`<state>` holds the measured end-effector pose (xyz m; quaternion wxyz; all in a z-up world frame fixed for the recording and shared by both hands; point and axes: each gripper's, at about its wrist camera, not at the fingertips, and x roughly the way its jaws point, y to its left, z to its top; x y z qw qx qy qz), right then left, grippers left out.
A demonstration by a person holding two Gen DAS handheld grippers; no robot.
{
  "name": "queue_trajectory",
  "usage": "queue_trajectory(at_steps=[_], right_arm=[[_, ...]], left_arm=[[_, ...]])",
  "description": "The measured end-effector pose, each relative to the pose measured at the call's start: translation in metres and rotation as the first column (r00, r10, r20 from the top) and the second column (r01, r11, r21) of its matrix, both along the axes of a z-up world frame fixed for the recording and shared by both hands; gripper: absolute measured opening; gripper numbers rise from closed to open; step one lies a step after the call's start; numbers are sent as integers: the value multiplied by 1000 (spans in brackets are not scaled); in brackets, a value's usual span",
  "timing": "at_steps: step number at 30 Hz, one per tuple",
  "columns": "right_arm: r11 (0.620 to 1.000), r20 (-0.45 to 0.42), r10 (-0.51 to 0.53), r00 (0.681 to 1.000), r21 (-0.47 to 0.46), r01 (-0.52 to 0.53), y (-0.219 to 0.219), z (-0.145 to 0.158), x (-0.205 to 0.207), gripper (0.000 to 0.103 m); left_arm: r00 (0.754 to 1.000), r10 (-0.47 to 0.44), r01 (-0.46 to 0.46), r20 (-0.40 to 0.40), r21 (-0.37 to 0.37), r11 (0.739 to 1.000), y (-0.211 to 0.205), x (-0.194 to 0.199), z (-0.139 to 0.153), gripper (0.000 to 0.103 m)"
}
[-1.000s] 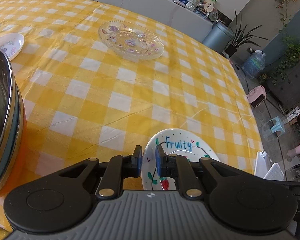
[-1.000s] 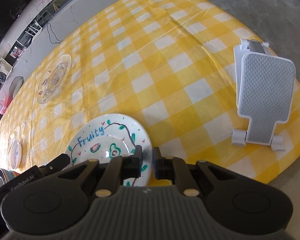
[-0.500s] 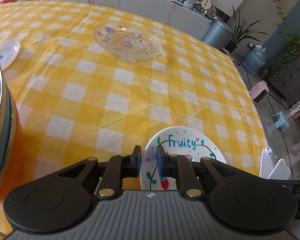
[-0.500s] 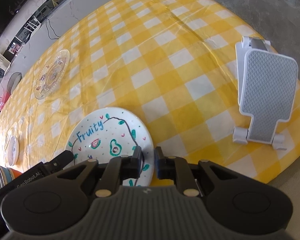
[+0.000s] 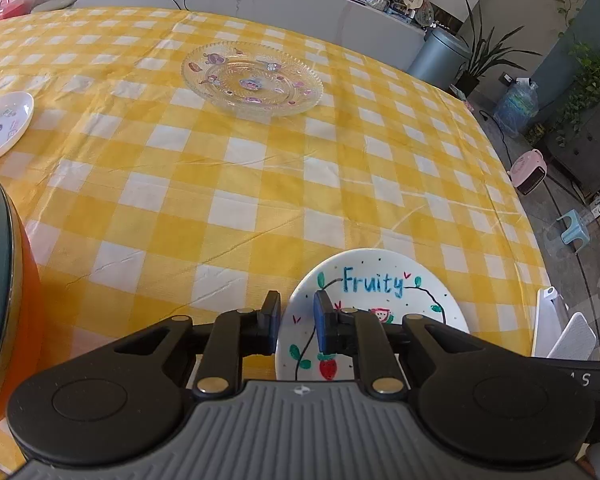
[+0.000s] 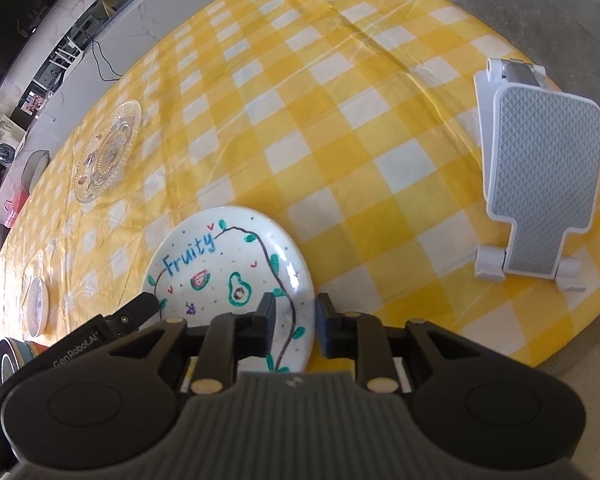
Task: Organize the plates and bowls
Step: 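Carry the 'Fruity' plate with both grippers and lower it beside the bowl stack, then open both grippers and lift them off the 'Fruity' plate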
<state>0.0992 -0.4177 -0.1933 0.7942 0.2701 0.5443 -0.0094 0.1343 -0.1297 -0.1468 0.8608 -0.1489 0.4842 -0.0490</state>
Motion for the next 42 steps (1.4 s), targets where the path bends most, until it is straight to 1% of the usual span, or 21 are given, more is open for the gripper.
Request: queue_trajectory(at_steps=[2, 4, 7, 9, 10, 14, 16, 18, 20, 24, 28, 32, 37, 39, 42], right_arm=[[1000, 6, -8, 1000, 4, 8, -1, 1, -1, 28], [1000, 18, -14, 1000, 8, 14, -2, 2, -2, 30], [1000, 50, -17, 999, 5, 17, -2, 7, -6, 34], [1000, 82, -19, 996, -1, 19, -2, 10, -8, 35], [1000, 94, -21, 995, -4, 22, -2, 12, -10, 39], [999, 128, -12, 992, -36, 16, -1, 19, -12, 39], [997, 119, 4, 993, -76, 5, 2, 23, -11, 39], [991, 129, 30, 991, -132, -13, 8, 28, -9, 39], [987, 143, 46, 989, -161, -23, 14, 36, -9, 40], [988, 173, 80, 982, -147, -55, 31, 49, -4, 40], [984, 206, 134, 969, -147, -105, 57, 66, 5, 41], [975, 227, 194, 954, -150, -163, 89, 81, 19, 43], [958, 234, 273, 933, -153, -242, 133, 95, 39, 44], [950, 234, 301, 925, -155, -270, 150, 99, 46, 44], [941, 231, 334, 914, -143, -307, 173, 106, 58, 44]], left_arm=[[1000, 2, -2, 10, 0, 1000, -1, 0, 3, 22], [999, -9, 9, 39, 8, 1000, -3, -2, 10, 27], [997, -31, 28, 75, 46, 999, -9, -5, 23, 36], [995, -56, 51, 78, 71, 996, -13, -6, 32, 37], [995, -75, 68, 73, 94, 993, -16, -6, 38, 37], [989, -140, 133, 46, 140, 981, -20, -9, 55, 37], [984, -178, 171, 30, 170, 971, -19, -10, 63, 37], [977, -210, 202, 22, 195, 960, -15, -9, 72, 37], [973, -231, 222, 16, 211, 952, -9, -7, 80, 37], [965, -261, 255, 3, 216, 943, 10, 0, 99, 37], [960, -281, 270, 13, 235, 934, 35, 6, 117, 39], [962, -272, 262, 6, 253, 931, 66, 12, 127, 39], [966, -256, 239, 24, 282, 929, 115, 20, 140, 39], [971, -239, 226, 14, 281, 933, 135, 25, 142, 39], [979, -203, 197, -2, 253, 947, 167, 36, 143, 39]])
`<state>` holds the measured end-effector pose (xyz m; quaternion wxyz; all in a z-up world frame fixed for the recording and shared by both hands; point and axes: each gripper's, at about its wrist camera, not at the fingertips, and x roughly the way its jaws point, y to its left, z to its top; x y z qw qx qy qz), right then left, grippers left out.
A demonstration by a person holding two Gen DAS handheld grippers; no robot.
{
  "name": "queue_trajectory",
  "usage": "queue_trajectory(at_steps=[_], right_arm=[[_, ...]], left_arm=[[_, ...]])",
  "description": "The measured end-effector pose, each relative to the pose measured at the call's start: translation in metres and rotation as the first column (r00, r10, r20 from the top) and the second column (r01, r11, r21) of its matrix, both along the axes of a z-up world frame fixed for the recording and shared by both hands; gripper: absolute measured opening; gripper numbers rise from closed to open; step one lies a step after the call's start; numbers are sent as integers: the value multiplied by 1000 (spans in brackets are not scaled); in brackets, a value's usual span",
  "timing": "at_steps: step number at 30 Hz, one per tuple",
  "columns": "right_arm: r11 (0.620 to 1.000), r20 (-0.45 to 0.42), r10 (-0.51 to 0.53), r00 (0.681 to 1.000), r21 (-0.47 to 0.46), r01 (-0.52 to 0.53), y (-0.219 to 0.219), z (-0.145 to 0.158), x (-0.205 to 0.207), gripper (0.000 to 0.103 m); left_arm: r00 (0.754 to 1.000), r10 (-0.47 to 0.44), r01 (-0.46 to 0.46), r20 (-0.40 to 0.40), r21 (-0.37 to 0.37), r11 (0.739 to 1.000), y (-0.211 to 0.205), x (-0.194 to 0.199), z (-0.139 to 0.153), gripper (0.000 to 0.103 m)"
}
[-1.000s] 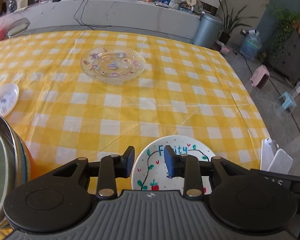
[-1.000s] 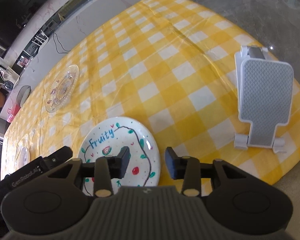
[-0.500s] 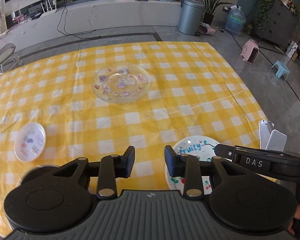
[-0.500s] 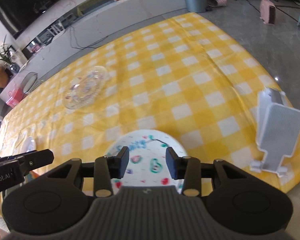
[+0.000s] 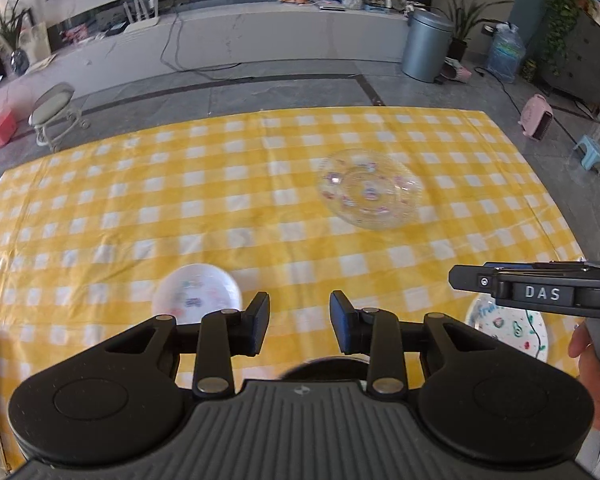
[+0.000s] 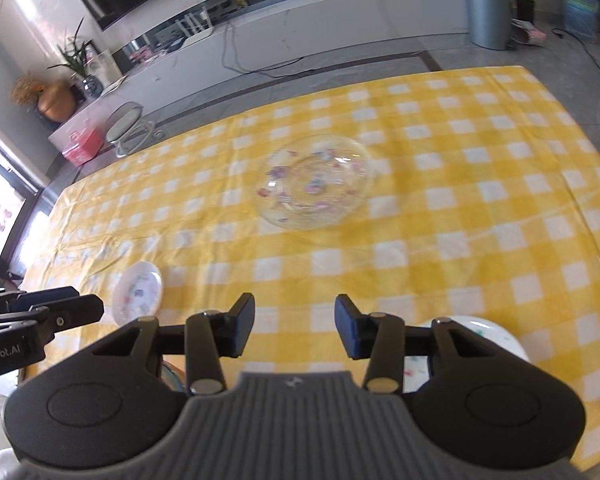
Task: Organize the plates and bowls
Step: 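Open both grippers and lift them off the 'Fruity' plate, then move both grippers past the small sticker plate to the clear glass plate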
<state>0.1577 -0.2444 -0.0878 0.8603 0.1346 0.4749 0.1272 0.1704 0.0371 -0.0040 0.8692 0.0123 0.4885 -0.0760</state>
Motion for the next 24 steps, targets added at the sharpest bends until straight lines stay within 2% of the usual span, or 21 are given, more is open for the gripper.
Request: queue_trajectory(at_steps=[5, 8, 12, 15, 18, 21, 24], right_arm=[[998, -45, 56, 997, 36, -54, 37, 4, 23, 45], [994, -77, 96, 992, 58, -92, 63, 5, 37, 45], [985, -116, 153, 981, 93, -143, 97, 1, 58, 44], [980, -160, 187, 969, 92, -174, 124, -6, 73, 42], [976, -199, 214, 956, 68, -205, 149, -16, 84, 34], [974, -236, 227, 945, 54, -221, 162, -28, 90, 33], [975, -257, 220, 941, 34, -218, 169, -37, 99, 33]], left_arm=[[998, 56, -55, 16, -36, 998, 56, 16, 0, 39], [993, 120, -119, 4, -80, 990, 91, 25, -5, 39], [979, 200, -203, -38, -168, 965, 132, 39, -22, 39], [972, 216, -233, -94, -242, 942, 155, 50, -43, 39], [964, 223, -253, -142, -249, 935, 166, 59, -65, 39], [960, 219, -258, -176, -239, 936, 169, 65, -83, 39], [963, 200, -242, -180, -259, 935, 167, 70, -91, 39]])
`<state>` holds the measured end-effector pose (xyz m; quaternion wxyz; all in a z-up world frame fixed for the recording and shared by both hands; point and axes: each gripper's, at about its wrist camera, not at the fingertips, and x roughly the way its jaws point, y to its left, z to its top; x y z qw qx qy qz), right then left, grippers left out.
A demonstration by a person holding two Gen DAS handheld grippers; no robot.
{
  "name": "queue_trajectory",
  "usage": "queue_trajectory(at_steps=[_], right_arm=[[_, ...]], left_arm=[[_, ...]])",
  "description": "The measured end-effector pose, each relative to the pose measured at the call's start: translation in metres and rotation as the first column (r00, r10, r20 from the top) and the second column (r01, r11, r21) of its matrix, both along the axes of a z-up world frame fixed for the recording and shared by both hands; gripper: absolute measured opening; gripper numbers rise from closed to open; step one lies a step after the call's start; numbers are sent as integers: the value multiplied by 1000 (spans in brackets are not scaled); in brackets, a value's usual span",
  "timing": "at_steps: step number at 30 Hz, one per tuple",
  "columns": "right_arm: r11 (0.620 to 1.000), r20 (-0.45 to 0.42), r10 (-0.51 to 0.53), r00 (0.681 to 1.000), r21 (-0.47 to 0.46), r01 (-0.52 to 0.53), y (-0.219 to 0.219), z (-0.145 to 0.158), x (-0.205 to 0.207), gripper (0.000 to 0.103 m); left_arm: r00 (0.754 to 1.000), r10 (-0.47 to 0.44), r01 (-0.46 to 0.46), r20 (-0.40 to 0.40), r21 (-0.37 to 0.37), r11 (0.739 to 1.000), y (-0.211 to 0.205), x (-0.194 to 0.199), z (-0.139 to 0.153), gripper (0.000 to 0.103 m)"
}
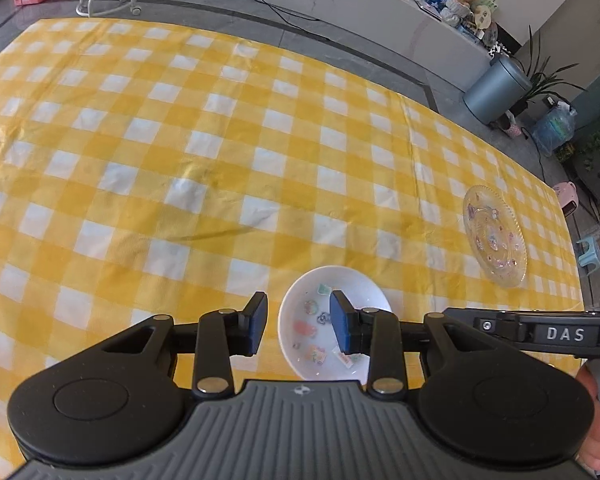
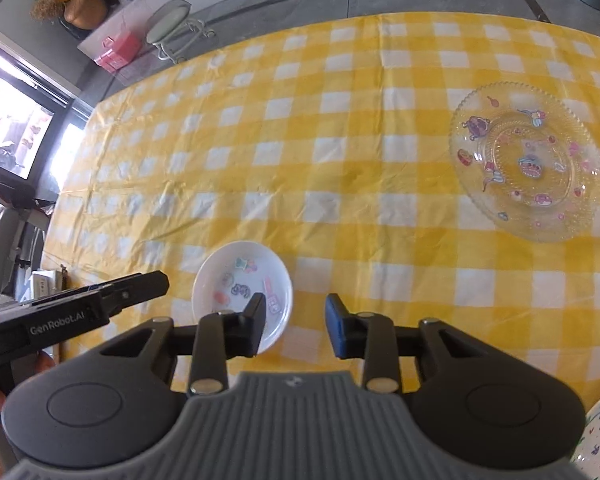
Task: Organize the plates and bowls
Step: 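Move both grippers past the small sticker plate to the clear glass plate, then close both grippers on the clear glass plate rim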
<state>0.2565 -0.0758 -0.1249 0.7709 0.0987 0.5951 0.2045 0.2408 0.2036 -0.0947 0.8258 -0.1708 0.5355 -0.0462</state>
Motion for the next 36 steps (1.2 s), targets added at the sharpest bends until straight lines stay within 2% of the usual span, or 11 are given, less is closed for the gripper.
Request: queue_trajectory(at_steps=[7, 12, 17, 22, 28, 31, 36], right_arm=[[998, 7, -26, 1000, -49, 26, -21, -2, 19, 33], [993, 31, -89, 996, -77, 91, -63, 0, 32, 34], [981, 39, -176, 984, -72, 179, -114, -2, 46, 34], [962, 41, -259, 965, -78, 261, -161, -11, 60, 34], [941, 52, -321, 945, -91, 325, -195, -28, 79, 34], [931, 52, -356, 933, -66, 359, -210, -36, 87, 34], [929, 41, -368, 929, -21, 369, -217, -48, 97, 25]], left_arm=[[996, -75, 77, 40, -48, 996, -29, 19, 10, 39], [989, -131, 134, 73, -44, 990, -67, 42, 21, 46], [973, -213, 218, 93, -47, 975, -112, 66, 23, 46], [961, -271, 274, 53, -49, 961, -149, 91, 8, 46], [964, -266, 266, 15, -64, 962, -174, 120, -16, 46], [967, -257, 257, 7, -32, 966, -182, 131, -27, 46], [972, -233, 232, -17, -27, 972, -182, 142, -47, 40]])
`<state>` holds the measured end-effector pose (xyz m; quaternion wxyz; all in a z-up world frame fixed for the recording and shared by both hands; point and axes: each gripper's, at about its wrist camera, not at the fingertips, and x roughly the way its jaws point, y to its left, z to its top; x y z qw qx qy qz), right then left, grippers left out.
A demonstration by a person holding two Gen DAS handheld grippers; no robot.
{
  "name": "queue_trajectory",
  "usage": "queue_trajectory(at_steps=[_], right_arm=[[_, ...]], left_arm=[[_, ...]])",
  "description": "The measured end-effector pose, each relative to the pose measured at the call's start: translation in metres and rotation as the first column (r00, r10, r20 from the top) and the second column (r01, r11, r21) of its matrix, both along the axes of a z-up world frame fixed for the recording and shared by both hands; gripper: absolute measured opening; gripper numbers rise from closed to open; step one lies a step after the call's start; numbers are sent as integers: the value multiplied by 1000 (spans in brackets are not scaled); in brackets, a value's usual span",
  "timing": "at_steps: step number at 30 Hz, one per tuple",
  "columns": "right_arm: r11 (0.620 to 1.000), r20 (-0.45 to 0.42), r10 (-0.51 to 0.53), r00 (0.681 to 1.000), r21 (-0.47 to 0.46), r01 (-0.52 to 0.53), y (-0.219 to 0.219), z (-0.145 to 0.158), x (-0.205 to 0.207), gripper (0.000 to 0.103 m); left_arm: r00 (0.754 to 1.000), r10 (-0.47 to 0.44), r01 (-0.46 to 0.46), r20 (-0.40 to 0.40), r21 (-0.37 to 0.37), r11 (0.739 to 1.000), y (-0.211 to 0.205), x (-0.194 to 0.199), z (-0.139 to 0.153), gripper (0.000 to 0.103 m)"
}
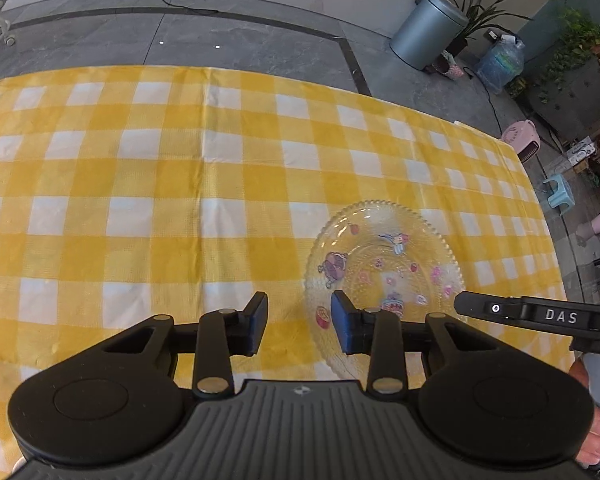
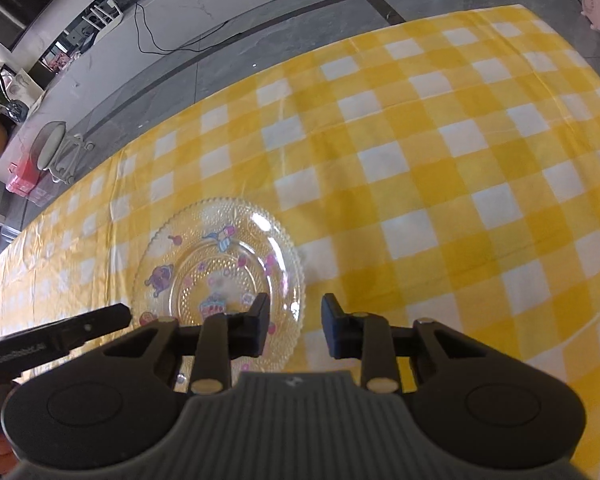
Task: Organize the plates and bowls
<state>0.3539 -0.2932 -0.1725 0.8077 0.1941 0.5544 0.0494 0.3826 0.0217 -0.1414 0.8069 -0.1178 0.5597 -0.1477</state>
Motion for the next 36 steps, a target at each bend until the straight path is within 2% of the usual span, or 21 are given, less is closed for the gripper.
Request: queue_trajectory(at_steps=[7, 12, 14, 17, 24, 36], right_arm=[[1000, 7, 22, 1000, 18, -22, -1, -13, 8, 18], [999, 16, 16, 1000, 50, -17, -4, -18, 9, 16], [998, 14, 16, 1000, 62, -17, -4, -19, 9, 11], [997, 18, 7, 1000, 73, -9, -6, -19, 6, 10], [996, 11, -6, 1000, 84, 5, -6, -19, 4, 9], [992, 22, 0, 1000, 127, -2, -11, 2, -32, 8]], left_arm=[[999, 42, -41, 13, -32, 999, 6, 6, -7, 27], [1000, 27, -27, -2, -57, 998, -1, 10, -10, 25], [1000, 27, -27, -6, -61, 998, -3, 11, -11, 20], [999, 36, -37, -12, -66, 997, -4, 10, -12, 13], [1000, 27, -27, 1, -18, 999, -10, 4, -6, 12], [998, 63, -62, 21, -26, 998, -8, -34, 24, 11]])
